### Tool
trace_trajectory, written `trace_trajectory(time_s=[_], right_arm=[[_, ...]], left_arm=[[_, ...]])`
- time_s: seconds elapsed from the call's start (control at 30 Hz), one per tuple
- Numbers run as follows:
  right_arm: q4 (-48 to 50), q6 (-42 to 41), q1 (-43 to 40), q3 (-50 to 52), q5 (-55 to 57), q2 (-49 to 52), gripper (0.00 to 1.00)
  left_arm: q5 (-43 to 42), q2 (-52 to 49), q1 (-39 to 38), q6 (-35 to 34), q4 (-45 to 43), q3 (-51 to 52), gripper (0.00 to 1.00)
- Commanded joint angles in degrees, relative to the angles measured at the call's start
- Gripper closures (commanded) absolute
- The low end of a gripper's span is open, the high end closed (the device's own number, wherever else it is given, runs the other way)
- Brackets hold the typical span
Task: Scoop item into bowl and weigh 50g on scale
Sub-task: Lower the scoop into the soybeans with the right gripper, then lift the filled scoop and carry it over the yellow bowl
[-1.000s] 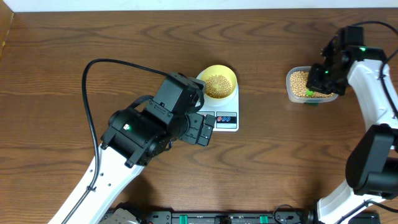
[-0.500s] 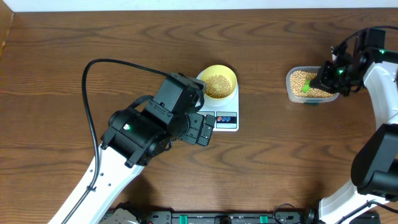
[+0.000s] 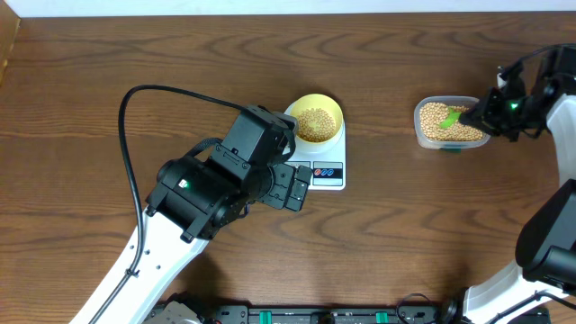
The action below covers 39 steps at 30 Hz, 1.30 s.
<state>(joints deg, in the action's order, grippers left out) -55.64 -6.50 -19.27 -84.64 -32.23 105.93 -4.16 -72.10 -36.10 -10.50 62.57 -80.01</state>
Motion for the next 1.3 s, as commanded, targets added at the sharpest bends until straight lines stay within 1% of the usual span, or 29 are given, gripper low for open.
trace_trajectory(time_s=[0.0,0.3,0.53,0.73,1.03,1.17,1.27], right_arm=[[-0.2,3.5,-2.1,0.4,-6.2,0.2,0.99],[-0.7,7.5,-7.2,0.5,-14.2,0.2,0.99],[-0.7,10.5,-10.6,0.5,-24.0,0.2,0.99],[-0.8,11.6,-11.6,0.5,-31.9,0.2,0.99],[-0.7,11.8,-9.0,0.5,-44.8,0.2,0.99],[-0.7,11.7,-5.6,0.5,-48.6,0.2,0.99],[-0.7,11.7,-1.1,0.5,-49.2,0.2,0.99]], left_arm=[[0.2,0.7,0.1,0.3,0.0,-0.9,0.0],[0.2,0.7,0.1,0.3,0.0,-0.9,0.0],[0.2,0.7,0.1,0.3,0.0,-0.9,0.0],[0.2,0.7,0.1,0.3,0.0,-0.9,0.0],[0.2,0.7,0.1,0.3,0.0,-0.9,0.0],[0.2,0.7,0.1,0.3,0.0,-0.9,0.0],[0.2,0.7,0.1,0.3,0.0,-0.9,0.0]])
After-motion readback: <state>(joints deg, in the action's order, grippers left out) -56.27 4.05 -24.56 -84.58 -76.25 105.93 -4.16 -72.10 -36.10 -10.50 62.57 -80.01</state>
